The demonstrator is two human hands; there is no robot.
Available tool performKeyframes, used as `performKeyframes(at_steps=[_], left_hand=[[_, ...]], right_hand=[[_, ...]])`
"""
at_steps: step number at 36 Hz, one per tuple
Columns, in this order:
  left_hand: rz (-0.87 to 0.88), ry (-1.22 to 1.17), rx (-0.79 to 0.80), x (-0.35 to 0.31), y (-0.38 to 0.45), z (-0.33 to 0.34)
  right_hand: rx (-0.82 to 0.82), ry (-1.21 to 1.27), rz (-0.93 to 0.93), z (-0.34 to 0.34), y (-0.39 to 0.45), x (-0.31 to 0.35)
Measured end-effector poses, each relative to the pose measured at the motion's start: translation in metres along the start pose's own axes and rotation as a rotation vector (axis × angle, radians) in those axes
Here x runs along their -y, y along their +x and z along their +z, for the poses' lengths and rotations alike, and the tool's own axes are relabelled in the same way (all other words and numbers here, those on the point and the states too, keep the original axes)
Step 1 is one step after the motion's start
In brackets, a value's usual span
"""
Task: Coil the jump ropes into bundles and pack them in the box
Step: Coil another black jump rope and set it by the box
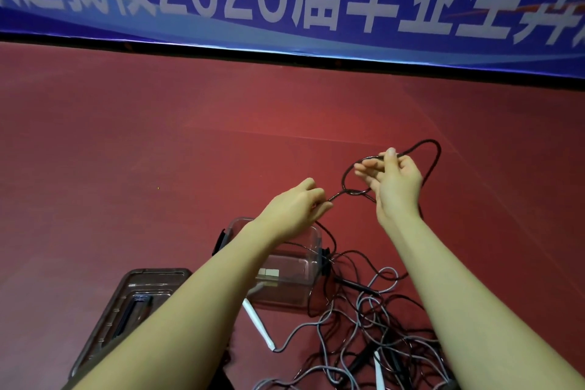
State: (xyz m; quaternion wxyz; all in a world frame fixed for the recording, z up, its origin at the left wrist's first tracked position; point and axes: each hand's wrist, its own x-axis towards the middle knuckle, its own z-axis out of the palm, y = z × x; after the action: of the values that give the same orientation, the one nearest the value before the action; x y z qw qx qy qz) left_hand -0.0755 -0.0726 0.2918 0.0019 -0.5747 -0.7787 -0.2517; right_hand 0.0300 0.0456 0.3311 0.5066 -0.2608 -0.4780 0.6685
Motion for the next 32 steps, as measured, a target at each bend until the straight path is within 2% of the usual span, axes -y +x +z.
performKeyframes(at_steps=[4, 6, 10, 15, 17, 20, 22, 26, 29, 32], left_hand=[[-0.054, -0.053, 0.052, -0.002, 0.0, -0.003], [-0.102, -0.136, 0.011, -0.004, 0.002, -0.005], [-0.237, -0.355, -0.166, -0.007, 0.008, -0.01], [-0.326, -0.499, -0.216, -0.009, 0.012, -0.015], [-0.337, -0.541, -0.233, -0.011, 0.013, -0.017], [-0.361, -0.595, -0.281, -0.014, 0.016, -0.02], [-0.369, -0.625, -0.289, -0.016, 0.016, -0.024], [-0.38, -0.737, -0.327, -0.018, 0.015, -0.03], [-0.391, -0.747, -0.345, -0.015, 0.013, -0.03], [-0.389, -0.681, -0.238, -0.009, 0.008, -0.027]], right_hand=[[0.013, 0.089, 0.042, -0.001, 0.001, 0.0], [0.052, 0.047, 0.05, 0.0, 0.002, 0.0], [0.196, -0.266, -0.002, 0.001, -0.001, -0.001], [0.349, -0.561, -0.113, -0.003, -0.004, -0.008], [0.469, -0.707, -0.112, -0.005, -0.005, -0.014], [0.741, -0.929, 0.046, -0.01, -0.007, -0.023], [0.847, -0.976, 0.11, -0.012, -0.01, -0.027], [0.779, -0.909, 0.059, -0.008, -0.013, -0.028], [0.687, -0.761, 0.006, -0.003, -0.013, -0.025], [0.541, -0.502, 0.008, 0.001, -0.013, -0.019]])
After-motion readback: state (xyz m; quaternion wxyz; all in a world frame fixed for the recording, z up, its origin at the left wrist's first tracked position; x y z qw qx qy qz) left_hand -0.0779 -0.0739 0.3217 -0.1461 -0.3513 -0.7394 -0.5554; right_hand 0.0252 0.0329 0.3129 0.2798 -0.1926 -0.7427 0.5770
